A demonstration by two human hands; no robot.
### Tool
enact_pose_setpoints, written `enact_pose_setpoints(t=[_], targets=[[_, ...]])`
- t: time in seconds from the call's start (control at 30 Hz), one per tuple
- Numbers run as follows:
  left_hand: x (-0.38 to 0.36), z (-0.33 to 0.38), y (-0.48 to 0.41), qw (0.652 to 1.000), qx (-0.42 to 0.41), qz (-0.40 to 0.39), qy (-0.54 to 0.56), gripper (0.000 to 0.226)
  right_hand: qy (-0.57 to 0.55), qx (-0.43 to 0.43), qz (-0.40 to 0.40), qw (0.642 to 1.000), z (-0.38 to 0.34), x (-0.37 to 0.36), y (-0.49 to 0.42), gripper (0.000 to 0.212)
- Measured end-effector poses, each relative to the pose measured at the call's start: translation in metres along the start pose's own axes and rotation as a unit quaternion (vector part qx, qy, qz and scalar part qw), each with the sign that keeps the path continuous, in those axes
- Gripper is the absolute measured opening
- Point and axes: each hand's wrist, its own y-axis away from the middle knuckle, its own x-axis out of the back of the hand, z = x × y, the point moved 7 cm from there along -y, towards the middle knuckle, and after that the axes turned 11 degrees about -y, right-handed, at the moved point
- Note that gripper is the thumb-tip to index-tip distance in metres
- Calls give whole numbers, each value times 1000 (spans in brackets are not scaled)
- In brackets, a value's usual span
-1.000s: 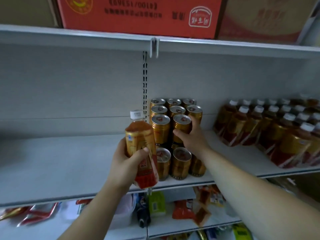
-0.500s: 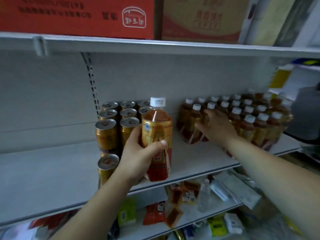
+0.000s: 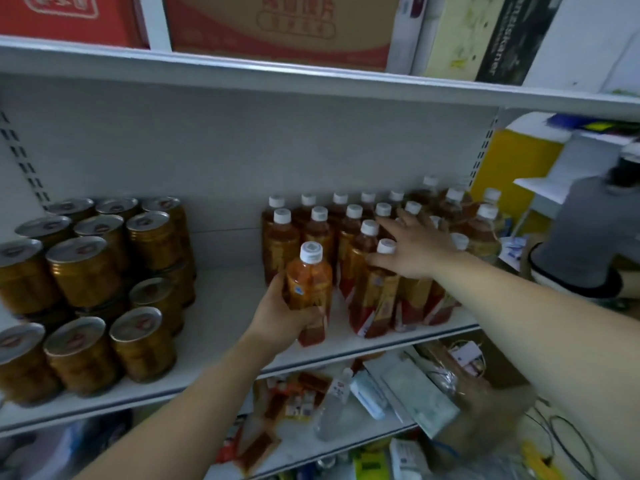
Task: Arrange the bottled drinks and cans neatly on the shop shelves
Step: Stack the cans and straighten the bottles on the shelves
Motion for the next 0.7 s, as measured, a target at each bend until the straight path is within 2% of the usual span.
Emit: enact_pose_setpoints(t=[0.1,0.27,0.5,0.6,0.7], targets=[[-19,-11,-15,1000,17,-1,3,70,1,30,-2,1000,3,-8,-6,92],[-46,-11,-42,998,2,-51,-38,84,-7,50,29,998,9,-12,-13,93],[-47,-8,-68,991,-15,17,-130,73,-6,63,37,997,9,-12,-12,91],[-40,-5,-73,993,-18,46,-110,59,-5,67,43,997,10,-13,-12,90],[-43,-5,-77,988,-15,56,-146,75,-4,63,43,997,11,-15,-14,91]])
